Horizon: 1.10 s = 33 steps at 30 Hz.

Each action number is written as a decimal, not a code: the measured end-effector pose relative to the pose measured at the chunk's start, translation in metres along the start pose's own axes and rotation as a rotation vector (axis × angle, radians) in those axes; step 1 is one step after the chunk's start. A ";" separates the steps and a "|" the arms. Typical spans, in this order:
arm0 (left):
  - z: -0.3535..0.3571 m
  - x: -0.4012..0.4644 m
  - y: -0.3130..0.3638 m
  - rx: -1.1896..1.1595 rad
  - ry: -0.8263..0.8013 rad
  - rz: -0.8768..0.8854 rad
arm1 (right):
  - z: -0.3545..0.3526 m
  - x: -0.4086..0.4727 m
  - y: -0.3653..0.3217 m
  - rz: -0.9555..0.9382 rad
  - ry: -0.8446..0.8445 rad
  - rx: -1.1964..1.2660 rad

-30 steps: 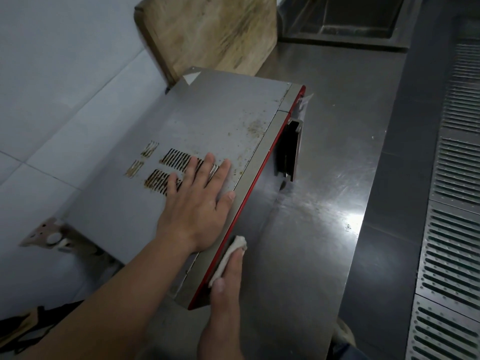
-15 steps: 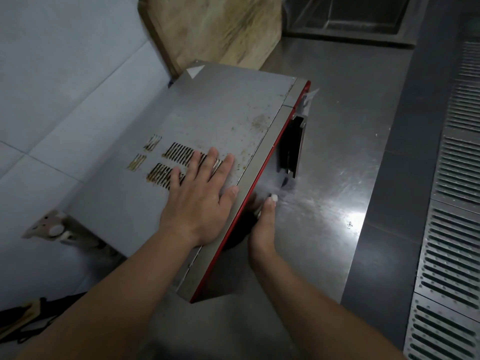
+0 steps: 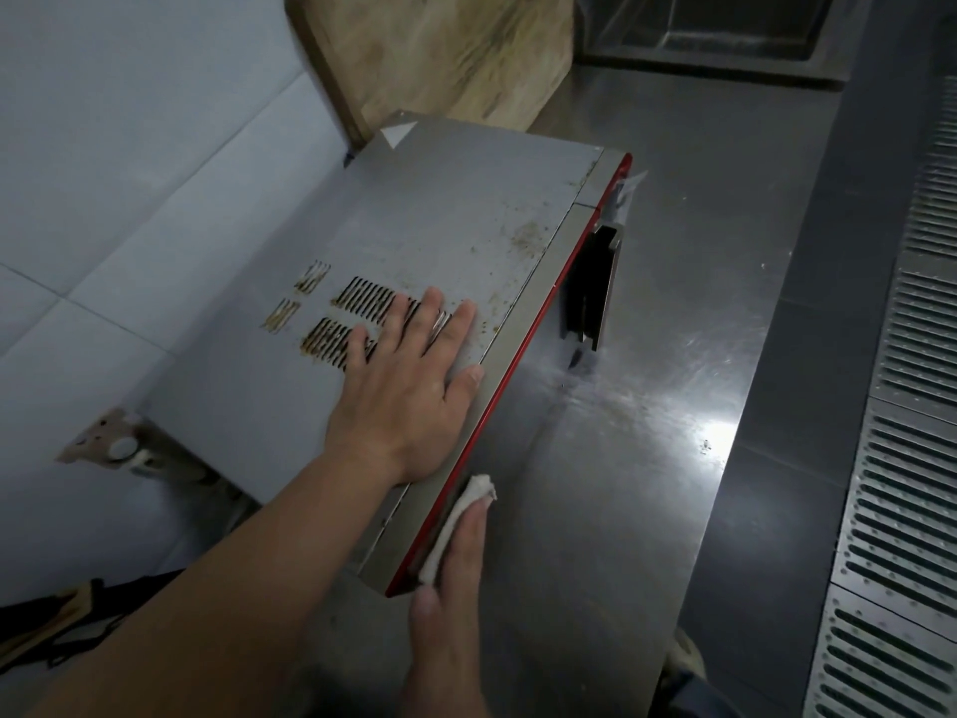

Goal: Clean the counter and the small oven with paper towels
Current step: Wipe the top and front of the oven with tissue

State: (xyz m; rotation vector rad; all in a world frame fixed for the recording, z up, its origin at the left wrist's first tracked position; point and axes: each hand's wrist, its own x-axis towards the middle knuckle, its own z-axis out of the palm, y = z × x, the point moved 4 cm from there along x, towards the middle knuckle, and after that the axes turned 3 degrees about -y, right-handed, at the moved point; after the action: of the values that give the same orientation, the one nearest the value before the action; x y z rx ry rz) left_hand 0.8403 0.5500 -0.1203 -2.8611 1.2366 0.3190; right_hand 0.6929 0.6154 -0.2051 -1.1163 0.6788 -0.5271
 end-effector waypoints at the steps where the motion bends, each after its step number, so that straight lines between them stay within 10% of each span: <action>1: 0.000 0.000 0.000 -0.002 0.000 0.001 | 0.004 0.000 -0.008 -0.086 -0.020 -0.089; 13: 0.001 0.002 0.000 0.005 0.022 0.005 | -0.051 0.136 -0.014 -0.076 0.131 -0.032; 20: 0.000 0.001 0.000 -0.008 0.012 -0.007 | -0.062 0.120 0.067 0.382 0.120 0.307; 28: 0.001 0.002 -0.002 -0.013 0.015 0.000 | -0.011 -0.038 0.001 -0.195 -0.155 -0.077; 33: 0.002 0.002 -0.002 -0.015 0.031 0.005 | -0.007 0.011 -0.036 -0.197 -0.122 -0.018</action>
State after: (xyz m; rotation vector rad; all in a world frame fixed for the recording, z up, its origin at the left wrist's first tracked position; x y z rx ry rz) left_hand 0.8430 0.5500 -0.1230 -2.8871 1.2526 0.2858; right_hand 0.6936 0.5901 -0.1765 -1.2290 0.4708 -0.6154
